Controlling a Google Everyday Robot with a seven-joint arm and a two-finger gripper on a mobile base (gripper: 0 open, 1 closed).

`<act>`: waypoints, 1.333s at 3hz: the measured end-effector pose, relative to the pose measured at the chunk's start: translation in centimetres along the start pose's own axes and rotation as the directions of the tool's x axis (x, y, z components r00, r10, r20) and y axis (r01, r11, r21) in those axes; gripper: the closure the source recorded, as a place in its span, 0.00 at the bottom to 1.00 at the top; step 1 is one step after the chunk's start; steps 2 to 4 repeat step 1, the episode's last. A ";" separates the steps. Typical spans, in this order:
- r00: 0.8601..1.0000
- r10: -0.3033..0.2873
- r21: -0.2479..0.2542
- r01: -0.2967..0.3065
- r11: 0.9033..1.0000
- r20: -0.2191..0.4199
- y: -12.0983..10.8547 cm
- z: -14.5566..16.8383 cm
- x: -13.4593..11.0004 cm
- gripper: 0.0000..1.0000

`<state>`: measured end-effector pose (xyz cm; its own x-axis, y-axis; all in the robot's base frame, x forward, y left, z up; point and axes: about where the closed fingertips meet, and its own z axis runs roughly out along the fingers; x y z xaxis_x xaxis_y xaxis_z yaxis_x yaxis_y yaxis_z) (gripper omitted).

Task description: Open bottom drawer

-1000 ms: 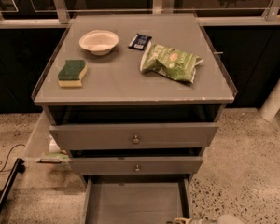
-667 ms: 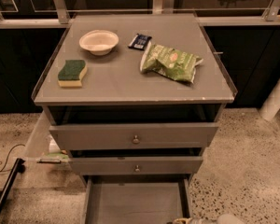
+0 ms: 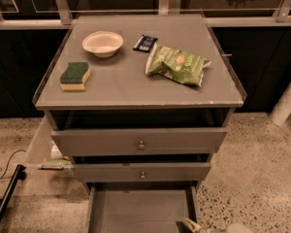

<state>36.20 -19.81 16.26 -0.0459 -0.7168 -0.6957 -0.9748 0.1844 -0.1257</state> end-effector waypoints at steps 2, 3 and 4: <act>1.000 0.000 0.000 0.000 1.000 0.000 0.0 0.0 0.0 0.00; 1.000 0.000 0.000 0.000 1.000 0.000 0.0 0.0 0.0 0.00; 1.000 0.000 0.000 0.000 1.000 0.000 0.0 0.0 0.0 0.00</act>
Offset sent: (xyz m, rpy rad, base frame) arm 0.0000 0.0000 0.0000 0.0000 0.0000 0.0000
